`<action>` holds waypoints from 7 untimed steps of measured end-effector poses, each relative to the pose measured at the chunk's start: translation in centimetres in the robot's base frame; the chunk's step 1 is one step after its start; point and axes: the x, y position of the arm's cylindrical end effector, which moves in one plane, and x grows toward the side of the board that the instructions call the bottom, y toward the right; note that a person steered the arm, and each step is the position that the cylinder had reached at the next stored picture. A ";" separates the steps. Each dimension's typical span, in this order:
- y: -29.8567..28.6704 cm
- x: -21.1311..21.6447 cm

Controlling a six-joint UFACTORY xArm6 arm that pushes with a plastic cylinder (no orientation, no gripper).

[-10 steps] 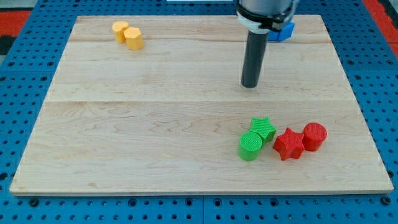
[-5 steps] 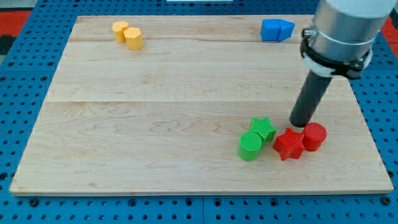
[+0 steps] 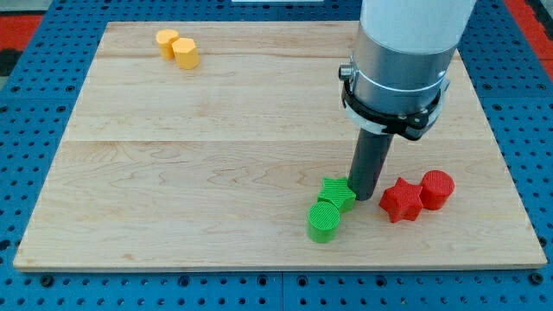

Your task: Slide the green star along with the green circle to the bottom center

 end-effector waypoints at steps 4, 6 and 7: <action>-1.7 3.9; -3.1 4.0; -3.1 4.0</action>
